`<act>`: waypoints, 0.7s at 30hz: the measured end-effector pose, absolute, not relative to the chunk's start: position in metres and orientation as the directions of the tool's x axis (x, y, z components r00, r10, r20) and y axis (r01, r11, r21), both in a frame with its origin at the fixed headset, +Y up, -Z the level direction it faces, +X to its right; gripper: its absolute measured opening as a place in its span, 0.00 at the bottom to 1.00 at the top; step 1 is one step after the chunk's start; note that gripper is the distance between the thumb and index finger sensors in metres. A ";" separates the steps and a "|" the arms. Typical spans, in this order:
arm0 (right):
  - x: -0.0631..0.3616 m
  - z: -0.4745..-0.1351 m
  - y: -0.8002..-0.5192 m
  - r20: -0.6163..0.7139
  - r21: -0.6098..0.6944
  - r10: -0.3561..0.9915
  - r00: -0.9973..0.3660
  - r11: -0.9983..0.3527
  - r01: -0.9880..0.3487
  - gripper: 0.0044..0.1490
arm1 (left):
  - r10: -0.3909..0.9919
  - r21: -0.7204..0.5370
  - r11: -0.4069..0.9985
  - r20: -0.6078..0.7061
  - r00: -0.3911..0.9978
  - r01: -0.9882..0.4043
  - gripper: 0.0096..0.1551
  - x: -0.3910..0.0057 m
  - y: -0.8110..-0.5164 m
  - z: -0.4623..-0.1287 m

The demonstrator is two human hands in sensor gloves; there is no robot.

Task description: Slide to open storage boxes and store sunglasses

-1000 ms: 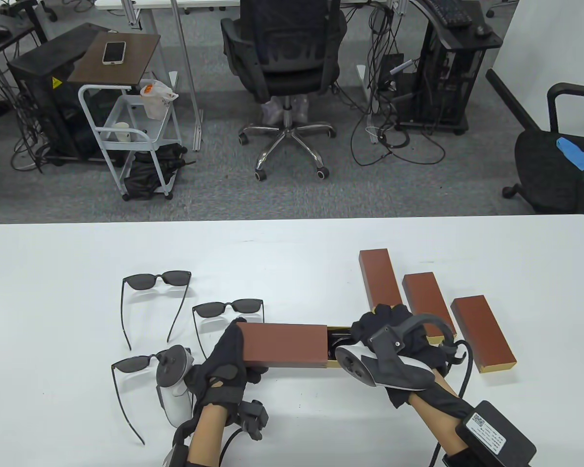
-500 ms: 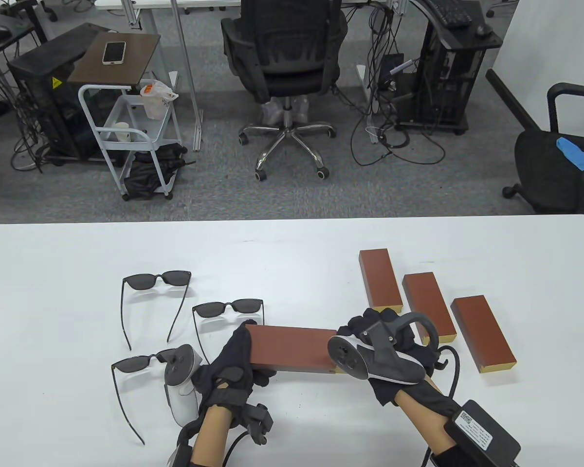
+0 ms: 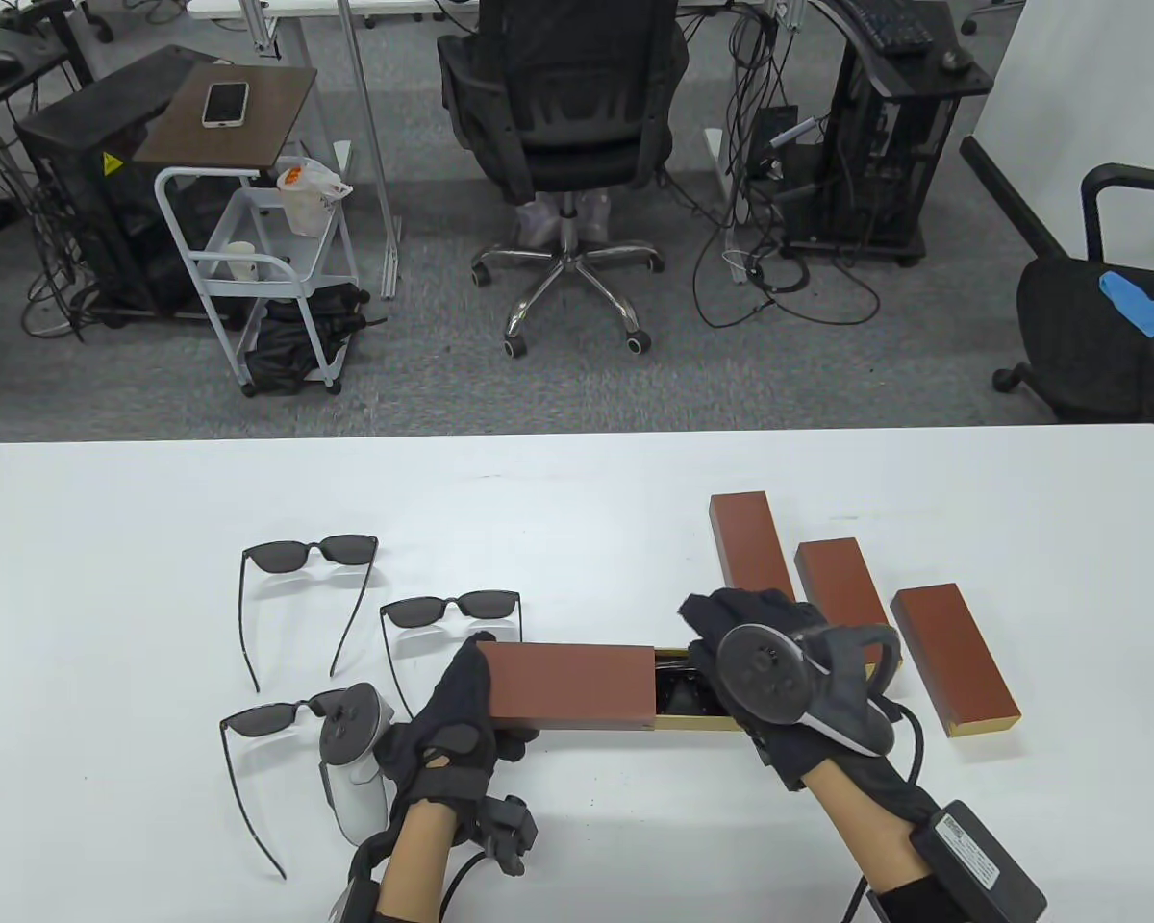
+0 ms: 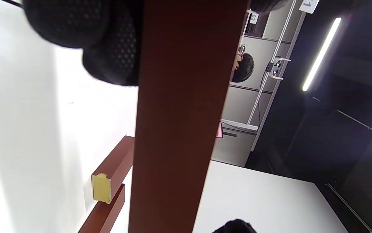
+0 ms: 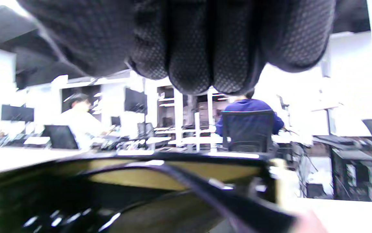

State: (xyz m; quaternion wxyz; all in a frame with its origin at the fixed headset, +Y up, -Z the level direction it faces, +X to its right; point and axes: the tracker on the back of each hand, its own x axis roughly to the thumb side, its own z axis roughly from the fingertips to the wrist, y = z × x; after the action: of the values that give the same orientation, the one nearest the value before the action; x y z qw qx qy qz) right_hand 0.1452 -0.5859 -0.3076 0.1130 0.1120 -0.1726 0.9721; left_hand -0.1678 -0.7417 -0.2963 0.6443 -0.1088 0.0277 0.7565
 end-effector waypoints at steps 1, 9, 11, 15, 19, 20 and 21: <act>0.156 -0.311 -0.589 0.213 -0.301 0.262 -0.941 -0.899 -0.319 0.31 | 0.969 -0.096 -0.170 -0.199 -0.149 -0.981 0.45 -0.169 -0.742 -0.296; 0.209 -0.326 -0.651 -0.057 -0.126 0.792 -0.608 -0.609 -0.783 0.41 | 0.963 -0.102 -0.211 -0.192 -0.189 -0.972 0.45 -0.171 -0.745 -0.297; 0.212 -0.327 -0.667 -0.071 -0.095 0.877 -0.476 -0.481 -0.872 0.39 | 0.961 -0.107 -0.220 -0.193 -0.197 -0.970 0.45 -0.170 -0.745 -0.297; 0.210 -0.326 -0.687 -0.070 -0.113 0.947 -0.314 -0.320 -0.941 0.34 | 0.960 -0.109 -0.224 -0.195 -0.200 -0.968 0.45 -0.169 -0.745 -0.296; 0.209 -0.325 -0.693 -0.061 -0.161 0.935 -0.350 -0.356 -0.921 0.31 | 0.960 -0.102 -0.220 -0.196 -0.198 -0.970 0.45 -0.169 -0.747 -0.296; 0.209 -0.325 -0.694 -0.067 -0.168 0.936 -0.346 -0.353 -0.921 0.30 | 0.961 -0.103 -0.219 -0.196 -0.196 -0.970 0.45 -0.169 -0.747 -0.296; 0.210 -0.324 -0.697 -0.078 -0.175 0.942 -0.327 -0.336 -0.925 0.29 | 0.962 -0.103 -0.213 -0.195 -0.190 -0.972 0.45 -0.168 -0.746 -0.296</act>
State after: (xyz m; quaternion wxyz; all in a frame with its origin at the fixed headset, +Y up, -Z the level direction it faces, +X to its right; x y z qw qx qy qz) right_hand 0.2096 -0.6971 -0.3238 0.5740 -0.0827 -0.0494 0.8132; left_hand -0.1682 -0.7462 -0.2955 0.6271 -0.1090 0.0216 0.7710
